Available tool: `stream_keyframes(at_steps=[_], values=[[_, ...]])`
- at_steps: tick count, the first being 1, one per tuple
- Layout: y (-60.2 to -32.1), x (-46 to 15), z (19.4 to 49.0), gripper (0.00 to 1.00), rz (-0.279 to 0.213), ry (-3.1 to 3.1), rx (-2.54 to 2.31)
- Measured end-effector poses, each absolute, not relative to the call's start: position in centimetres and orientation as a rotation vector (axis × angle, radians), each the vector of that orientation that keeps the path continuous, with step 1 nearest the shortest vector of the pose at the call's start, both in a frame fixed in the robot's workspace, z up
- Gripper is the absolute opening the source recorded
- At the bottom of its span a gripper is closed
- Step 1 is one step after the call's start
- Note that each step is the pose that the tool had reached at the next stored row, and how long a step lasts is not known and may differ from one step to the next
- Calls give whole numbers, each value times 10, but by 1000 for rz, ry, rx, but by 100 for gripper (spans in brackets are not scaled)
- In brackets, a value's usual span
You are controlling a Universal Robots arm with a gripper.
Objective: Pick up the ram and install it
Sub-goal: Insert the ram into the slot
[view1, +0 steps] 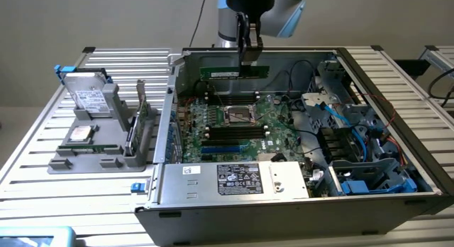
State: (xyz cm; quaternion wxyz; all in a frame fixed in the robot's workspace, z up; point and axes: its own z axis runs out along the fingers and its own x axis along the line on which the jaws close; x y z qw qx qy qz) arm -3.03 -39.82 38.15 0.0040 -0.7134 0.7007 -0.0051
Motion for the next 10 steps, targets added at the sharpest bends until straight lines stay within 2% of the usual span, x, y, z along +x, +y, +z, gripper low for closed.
stream_keyframes(at_steps=[10], values=[[-393,-30,367,14,-16,2196,-2235]])
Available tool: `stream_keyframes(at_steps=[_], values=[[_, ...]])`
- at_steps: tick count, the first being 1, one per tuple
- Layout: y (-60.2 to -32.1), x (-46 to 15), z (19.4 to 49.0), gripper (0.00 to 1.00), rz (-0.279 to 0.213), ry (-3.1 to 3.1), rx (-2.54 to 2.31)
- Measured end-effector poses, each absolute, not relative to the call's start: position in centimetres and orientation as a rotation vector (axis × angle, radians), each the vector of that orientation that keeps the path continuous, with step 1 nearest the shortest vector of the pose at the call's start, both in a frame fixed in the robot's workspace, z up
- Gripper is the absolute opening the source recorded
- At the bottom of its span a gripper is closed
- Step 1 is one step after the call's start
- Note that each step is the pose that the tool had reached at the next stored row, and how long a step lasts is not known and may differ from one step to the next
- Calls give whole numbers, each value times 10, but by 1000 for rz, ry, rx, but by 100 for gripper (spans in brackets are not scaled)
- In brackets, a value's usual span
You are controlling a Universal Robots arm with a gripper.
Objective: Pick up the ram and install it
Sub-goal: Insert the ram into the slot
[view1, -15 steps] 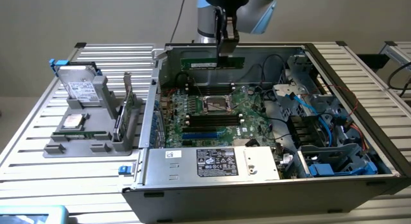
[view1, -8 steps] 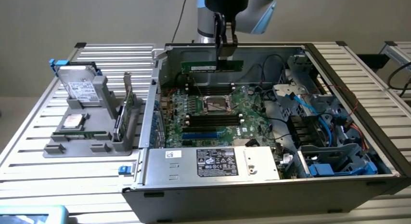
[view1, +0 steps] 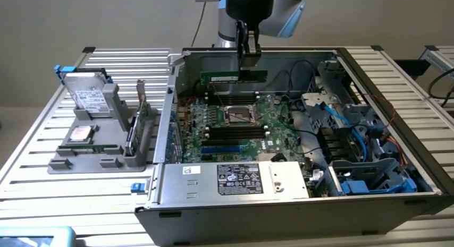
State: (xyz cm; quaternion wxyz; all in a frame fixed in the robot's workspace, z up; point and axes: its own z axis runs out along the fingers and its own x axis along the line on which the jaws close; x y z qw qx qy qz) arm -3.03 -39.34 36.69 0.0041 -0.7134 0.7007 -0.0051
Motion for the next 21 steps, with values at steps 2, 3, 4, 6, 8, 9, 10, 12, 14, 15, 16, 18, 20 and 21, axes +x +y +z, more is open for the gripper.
stream_keyframes(at_steps=[2,3,4,6,8,9,10,12,14,15,16,18,20,21], values=[[-392,-30,363,14,-16,2196,-2236],[-392,-30,361,14,-16,2196,-2236],[-392,-30,360,14,-16,2195,-2236],[-392,-28,358,14,-16,2196,-2236],[-392,-25,356,14,-15,2196,-2236],[-391,-23,355,14,-16,2196,-2237],[-391,-22,353,14,-16,2197,-2237],[-391,-21,350,14,-17,2197,-2238],[-391,-21,347,14,-17,2198,-2238],[-391,-20,345,14,-17,2197,-2238],[-391,-20,344,14,-17,2197,-2238],[-391,-20,342,14,-17,2197,-2238],[-391,-19,340,14,-17,2198,-2238],[-390,-19,340,14,-20,2199,-2240]])
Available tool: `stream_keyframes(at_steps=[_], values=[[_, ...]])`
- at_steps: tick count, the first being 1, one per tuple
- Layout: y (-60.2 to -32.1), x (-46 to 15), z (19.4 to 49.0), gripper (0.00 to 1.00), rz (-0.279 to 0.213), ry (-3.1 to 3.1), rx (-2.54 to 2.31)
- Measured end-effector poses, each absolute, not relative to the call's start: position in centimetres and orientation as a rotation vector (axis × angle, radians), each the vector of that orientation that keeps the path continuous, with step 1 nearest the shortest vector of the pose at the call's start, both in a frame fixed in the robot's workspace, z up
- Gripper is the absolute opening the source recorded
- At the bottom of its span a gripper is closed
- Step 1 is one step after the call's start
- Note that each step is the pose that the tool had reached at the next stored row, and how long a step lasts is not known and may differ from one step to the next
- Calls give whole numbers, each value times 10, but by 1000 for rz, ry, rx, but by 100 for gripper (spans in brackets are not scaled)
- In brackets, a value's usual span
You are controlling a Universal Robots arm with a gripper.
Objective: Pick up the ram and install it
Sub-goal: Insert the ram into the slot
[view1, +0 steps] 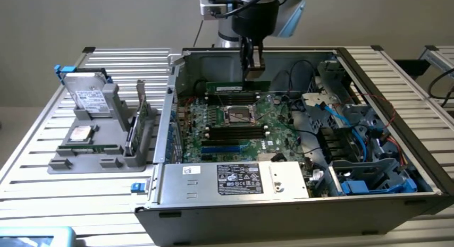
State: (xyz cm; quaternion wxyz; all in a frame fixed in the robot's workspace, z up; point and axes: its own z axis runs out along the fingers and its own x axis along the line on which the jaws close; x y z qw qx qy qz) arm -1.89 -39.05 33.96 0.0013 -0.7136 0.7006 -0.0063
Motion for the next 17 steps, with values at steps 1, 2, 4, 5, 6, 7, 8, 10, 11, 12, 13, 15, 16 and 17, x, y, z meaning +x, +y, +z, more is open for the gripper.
stream_keyframes(at_steps=[1,2,4,5,6,7,8,10,11,12,13,15,16,17], values=[[-390,-19,339,14,-27,2202,-2243],[-390,-19,338,14,-32,2204,-2245],[-390,-19,336,14,-44,2209,-2251],[-390,-19,335,14,-50,2212,-2254],[-390,-19,335,14,-55,2215,-2256],[-390,-19,335,14,-56,2215,-2256],[-390,-19,335,14,-56,2215,-2256],[-390,-19,335,14,-56,2215,-2256],[-390,-19,335,14,-56,2215,-2256],[-390,-19,334,14,-55,2214,-2256],[-390,-19,333,14,-56,2214,-2256],[-390,-19,330,14,-56,2214,-2256],[-390,-19,329,14,-56,2214,-2256],[-390,-19,327,14,-56,2214,-2256]])
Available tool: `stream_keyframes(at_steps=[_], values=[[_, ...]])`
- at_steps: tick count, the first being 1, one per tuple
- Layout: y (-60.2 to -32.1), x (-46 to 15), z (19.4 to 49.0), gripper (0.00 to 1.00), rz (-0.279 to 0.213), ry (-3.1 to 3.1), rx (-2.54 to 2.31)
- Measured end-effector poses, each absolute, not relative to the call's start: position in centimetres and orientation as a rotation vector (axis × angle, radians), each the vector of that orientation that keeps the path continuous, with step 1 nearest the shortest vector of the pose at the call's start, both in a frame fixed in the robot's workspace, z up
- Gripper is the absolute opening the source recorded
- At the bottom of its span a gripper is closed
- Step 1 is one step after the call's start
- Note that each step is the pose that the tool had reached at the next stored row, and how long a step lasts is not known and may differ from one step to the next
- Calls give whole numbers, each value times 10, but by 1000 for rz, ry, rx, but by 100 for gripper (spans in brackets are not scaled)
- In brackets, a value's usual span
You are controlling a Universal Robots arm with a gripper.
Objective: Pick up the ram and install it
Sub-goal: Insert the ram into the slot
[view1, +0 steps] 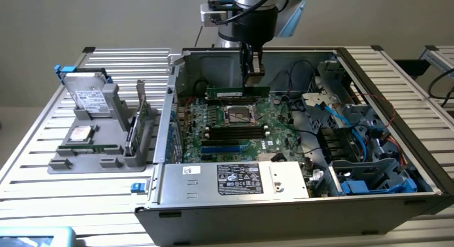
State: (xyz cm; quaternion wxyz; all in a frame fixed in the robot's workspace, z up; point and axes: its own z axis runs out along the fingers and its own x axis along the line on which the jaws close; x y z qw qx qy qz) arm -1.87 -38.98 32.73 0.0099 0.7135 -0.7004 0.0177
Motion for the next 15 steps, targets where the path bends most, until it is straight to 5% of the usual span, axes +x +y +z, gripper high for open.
stream_keyframes(at_steps=[15], values=[[-396,-18,305,14,56,-2189,2225]])
